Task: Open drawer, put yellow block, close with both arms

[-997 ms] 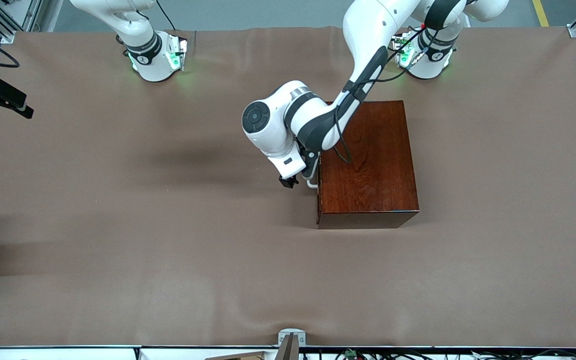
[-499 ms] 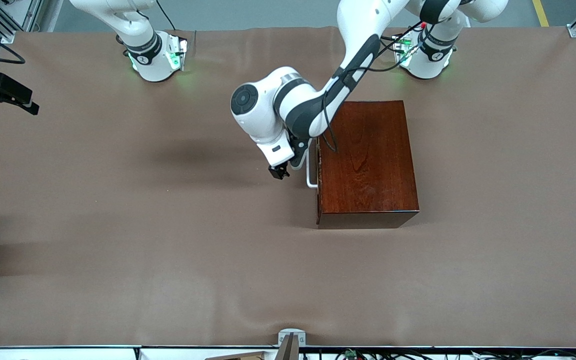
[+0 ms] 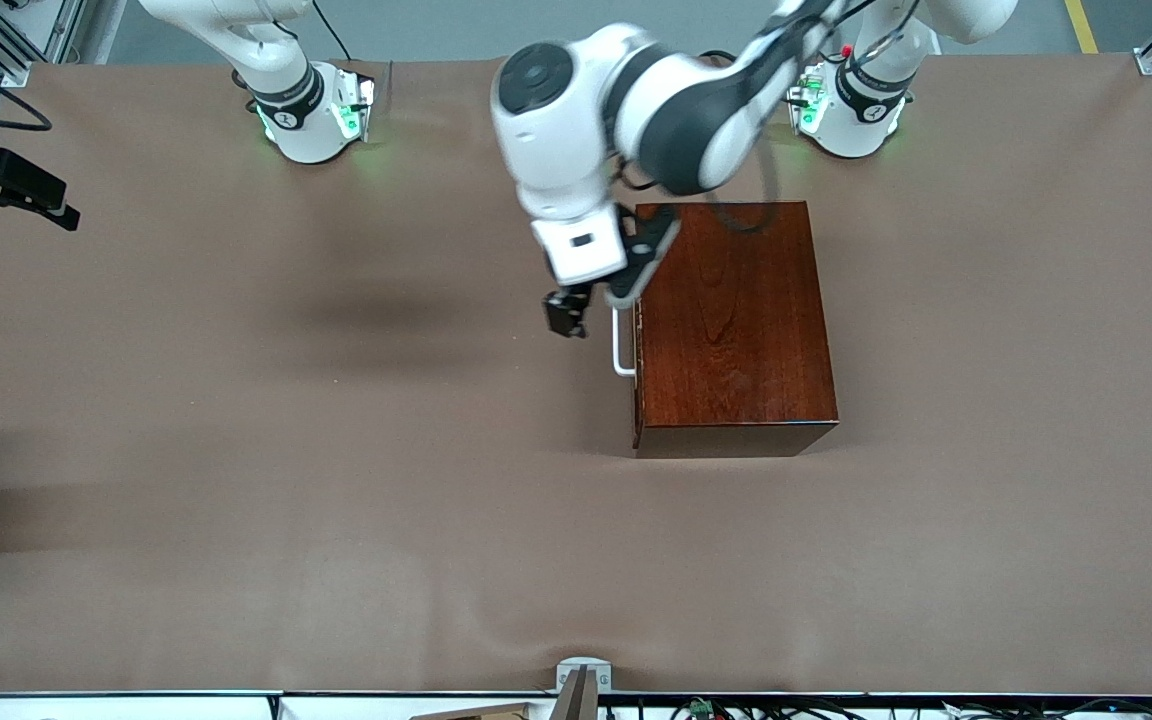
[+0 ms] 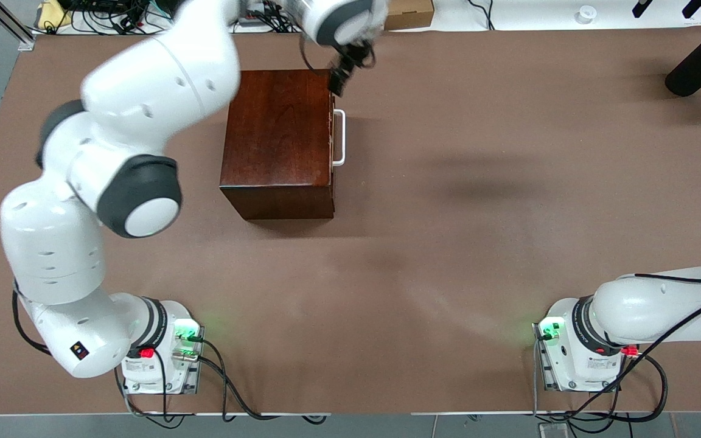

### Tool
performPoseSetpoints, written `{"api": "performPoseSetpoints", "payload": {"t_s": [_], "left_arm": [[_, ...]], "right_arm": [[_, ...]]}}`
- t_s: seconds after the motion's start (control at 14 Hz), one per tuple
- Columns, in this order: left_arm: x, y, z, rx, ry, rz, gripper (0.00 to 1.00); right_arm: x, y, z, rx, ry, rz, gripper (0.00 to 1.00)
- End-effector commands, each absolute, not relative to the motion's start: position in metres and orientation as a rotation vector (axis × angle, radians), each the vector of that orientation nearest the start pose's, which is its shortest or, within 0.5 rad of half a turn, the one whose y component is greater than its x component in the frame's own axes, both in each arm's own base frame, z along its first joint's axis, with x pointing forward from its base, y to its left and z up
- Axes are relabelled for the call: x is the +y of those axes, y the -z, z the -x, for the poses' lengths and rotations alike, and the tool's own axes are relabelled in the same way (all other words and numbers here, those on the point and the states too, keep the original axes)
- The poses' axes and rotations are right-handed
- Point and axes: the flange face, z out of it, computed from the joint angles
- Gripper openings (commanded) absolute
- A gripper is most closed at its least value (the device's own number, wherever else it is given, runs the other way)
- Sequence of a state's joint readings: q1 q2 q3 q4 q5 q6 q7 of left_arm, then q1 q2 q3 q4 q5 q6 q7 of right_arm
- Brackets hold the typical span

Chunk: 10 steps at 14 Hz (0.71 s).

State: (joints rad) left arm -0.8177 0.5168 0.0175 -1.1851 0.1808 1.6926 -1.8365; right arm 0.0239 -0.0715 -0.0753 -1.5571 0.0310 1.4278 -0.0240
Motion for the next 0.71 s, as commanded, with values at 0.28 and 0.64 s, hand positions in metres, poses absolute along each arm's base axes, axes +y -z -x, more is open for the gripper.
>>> {"api": "performPoseSetpoints", "payload": {"t_s": [0.28, 0.64], "left_arm": [[-0.375, -0.585, -0.508, -1.264, 0.246, 2.763, 1.0], [-0.266, -0.631, -0.508, -1.025, 0.194, 2.865, 1.0]], "right_arm": [[-0.027, -0.658, -0.514, 0.029, -0.097, 3.113, 1.0], [-0.026, -0.657, -0.515, 0.025, -0.099, 3.114, 1.0]]}}
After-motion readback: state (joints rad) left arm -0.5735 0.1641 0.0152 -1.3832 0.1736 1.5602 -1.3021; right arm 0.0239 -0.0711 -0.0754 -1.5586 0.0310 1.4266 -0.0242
